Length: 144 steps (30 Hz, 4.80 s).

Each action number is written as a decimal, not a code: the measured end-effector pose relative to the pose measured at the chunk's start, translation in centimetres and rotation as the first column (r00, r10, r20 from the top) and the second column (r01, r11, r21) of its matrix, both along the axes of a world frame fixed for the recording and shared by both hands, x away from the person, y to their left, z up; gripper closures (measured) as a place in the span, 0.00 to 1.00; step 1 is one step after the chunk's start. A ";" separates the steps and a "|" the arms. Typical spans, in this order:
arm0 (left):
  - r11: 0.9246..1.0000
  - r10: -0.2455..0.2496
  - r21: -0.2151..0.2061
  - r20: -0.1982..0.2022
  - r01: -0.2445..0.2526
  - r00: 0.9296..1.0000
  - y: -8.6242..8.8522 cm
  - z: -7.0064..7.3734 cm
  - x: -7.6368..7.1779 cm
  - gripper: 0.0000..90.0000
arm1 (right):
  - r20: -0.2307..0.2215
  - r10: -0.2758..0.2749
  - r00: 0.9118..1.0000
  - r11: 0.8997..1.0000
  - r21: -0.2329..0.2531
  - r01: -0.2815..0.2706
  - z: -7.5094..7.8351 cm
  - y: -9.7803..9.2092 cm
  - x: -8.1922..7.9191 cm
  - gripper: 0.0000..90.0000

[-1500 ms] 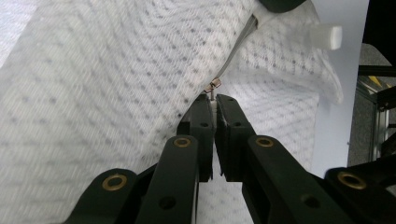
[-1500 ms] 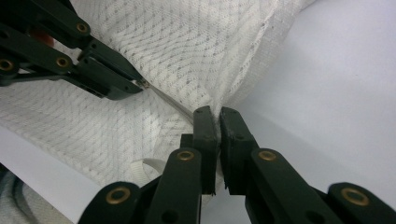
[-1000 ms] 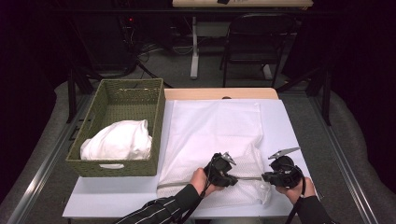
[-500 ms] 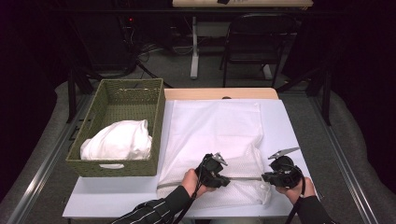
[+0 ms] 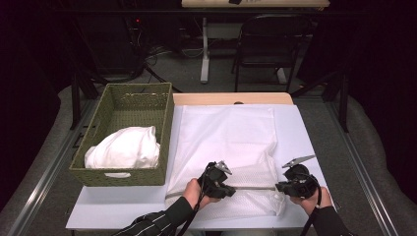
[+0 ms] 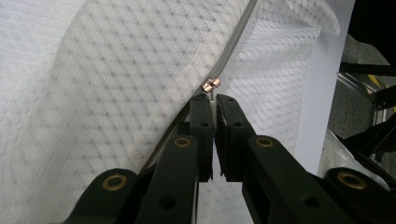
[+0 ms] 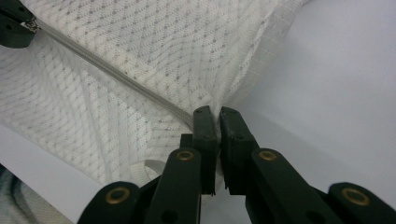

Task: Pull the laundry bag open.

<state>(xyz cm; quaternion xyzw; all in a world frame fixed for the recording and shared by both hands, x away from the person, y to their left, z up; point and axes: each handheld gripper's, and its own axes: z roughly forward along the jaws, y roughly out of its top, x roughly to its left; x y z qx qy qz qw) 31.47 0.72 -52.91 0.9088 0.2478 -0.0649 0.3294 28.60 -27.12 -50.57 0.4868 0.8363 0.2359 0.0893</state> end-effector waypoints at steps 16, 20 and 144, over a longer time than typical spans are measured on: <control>1.000 0.030 -0.004 -0.003 -0.030 1.000 1.8 0.2 -0.3 0.96 | -0.004 -0.005 1.000 1.000 0.000 0.005 0.0 0.0 0.0 0.96; 0.999 0.042 0.009 0.002 -0.042 0.999 2.5 0.2 -0.3 0.96 | -0.008 -0.005 1.000 1.000 -0.003 0.005 -0.1 -0.1 0.0 0.96; 0.928 0.362 0.056 0.096 -0.368 0.927 18.3 1.9 -3.4 0.96 | 0.008 -0.044 0.999 0.998 -0.051 0.045 -0.1 -0.1 0.1 0.96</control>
